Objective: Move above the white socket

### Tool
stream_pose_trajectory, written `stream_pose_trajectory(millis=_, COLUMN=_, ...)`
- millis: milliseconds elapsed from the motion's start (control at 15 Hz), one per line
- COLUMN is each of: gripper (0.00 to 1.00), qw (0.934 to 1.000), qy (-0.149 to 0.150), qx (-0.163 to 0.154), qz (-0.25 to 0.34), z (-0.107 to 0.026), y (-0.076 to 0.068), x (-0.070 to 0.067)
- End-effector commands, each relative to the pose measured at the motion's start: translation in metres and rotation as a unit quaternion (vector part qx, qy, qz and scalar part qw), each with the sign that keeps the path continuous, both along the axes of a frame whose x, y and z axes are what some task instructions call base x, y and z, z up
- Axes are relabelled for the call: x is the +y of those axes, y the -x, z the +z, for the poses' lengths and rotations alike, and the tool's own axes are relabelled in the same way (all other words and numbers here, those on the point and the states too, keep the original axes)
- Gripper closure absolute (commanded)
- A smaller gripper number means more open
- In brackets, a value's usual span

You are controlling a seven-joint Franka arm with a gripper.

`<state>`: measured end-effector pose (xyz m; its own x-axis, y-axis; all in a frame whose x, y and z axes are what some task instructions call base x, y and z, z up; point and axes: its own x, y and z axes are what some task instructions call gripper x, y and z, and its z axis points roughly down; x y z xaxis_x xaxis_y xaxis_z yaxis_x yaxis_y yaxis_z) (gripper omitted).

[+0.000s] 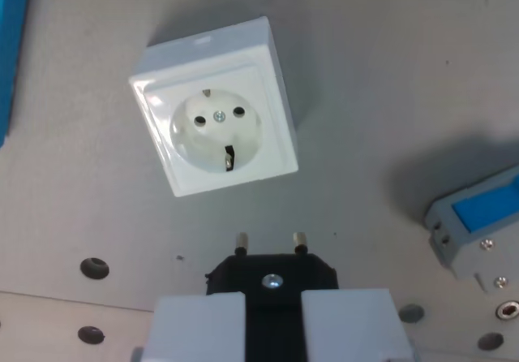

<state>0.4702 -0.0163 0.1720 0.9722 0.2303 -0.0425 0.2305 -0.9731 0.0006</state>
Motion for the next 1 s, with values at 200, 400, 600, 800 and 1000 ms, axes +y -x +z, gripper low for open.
stream_pose_trajectory(millis=200, gripper=1.0, qw=0.9959, qy=-0.016, qx=-0.048, qz=0.075, z=-0.02, y=0.004, x=0.007)
stream_pose_trajectory(millis=400, gripper=1.0, qw=0.9951, qy=-0.014, qx=-0.05, qz=0.084, z=-0.03, y=0.004, x=0.01)
stream_pose_trajectory(millis=600, gripper=1.0, qw=0.9946, qy=-0.013, qx=-0.05, qz=0.09, z=-0.038, y=0.004, x=0.013)
stream_pose_trajectory(millis=800, gripper=1.0, qw=0.9942, qy=-0.011, qx=-0.051, qz=0.094, z=-0.045, y=0.004, x=0.016)
stream_pose_trajectory(millis=1000, gripper=1.0, qw=0.9941, qy=-0.01, qx=-0.05, qz=0.096, z=-0.05, y=0.004, x=0.018)
